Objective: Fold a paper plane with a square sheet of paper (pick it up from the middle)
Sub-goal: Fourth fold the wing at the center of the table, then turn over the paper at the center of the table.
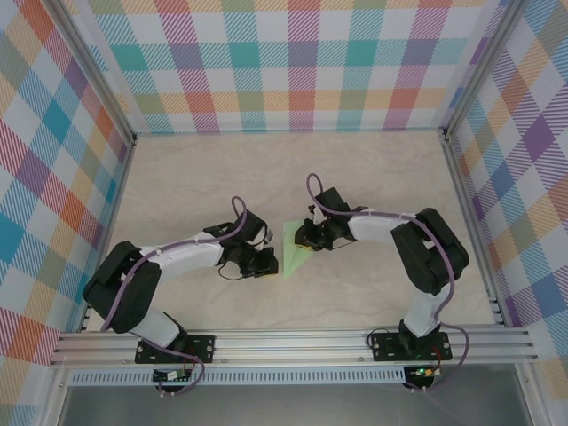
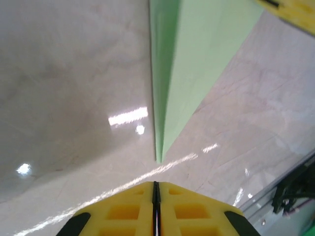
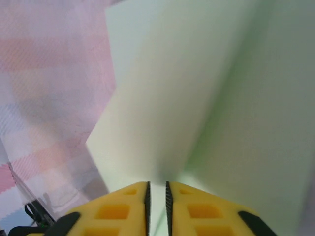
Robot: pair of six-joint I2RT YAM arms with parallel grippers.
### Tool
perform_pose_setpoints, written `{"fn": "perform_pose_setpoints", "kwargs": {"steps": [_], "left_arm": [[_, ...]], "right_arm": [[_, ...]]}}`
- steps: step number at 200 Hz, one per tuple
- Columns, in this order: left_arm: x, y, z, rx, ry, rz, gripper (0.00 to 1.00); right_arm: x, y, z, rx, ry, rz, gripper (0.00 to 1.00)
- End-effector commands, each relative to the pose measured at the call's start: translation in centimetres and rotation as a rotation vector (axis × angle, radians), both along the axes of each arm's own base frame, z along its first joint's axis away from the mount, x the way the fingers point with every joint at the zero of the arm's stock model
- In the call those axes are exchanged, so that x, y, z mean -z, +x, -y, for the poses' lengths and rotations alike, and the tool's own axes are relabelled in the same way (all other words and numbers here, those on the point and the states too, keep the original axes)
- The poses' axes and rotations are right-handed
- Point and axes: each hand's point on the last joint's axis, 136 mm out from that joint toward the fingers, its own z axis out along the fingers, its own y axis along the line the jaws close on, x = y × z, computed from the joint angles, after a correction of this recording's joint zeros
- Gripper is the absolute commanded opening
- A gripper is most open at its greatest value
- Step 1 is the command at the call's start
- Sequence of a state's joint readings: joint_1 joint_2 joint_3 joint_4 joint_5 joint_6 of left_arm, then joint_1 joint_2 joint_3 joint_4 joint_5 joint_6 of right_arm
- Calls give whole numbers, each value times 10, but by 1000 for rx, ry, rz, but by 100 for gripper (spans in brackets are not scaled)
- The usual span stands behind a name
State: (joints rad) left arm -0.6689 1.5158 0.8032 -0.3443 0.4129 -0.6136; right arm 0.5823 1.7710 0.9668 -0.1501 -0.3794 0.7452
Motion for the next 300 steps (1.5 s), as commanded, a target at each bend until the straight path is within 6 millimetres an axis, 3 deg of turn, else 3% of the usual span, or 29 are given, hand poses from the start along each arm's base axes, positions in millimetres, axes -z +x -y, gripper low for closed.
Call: {"fn": "perform_pose_setpoints", "kwargs": {"steps": [1, 25, 54, 136, 208, 261, 300], "left_arm": [[-19, 29, -7, -73, 50, 100, 11], [-26, 43, -1, -82, 57, 130, 13], [-27, 57, 8, -74, 56, 143, 14], [-2, 85, 22, -34, 130, 125, 11], [23, 85, 21, -18, 171, 83, 11], [34, 80, 22, -7, 172, 56, 11], [38, 78, 23, 0, 167, 40, 11]], "right_arm": [[-25, 5, 22, 56, -70, 58, 26], [-17, -3, 40, 100, -68, 15, 30], [-9, -13, 45, 114, -72, -19, 32], [14, -14, 35, 137, -26, -99, 36], [25, -13, 29, 139, -4, -128, 36], [19, -11, 21, 128, 54, -115, 30], [18, -9, 18, 123, 70, -110, 32]]}}
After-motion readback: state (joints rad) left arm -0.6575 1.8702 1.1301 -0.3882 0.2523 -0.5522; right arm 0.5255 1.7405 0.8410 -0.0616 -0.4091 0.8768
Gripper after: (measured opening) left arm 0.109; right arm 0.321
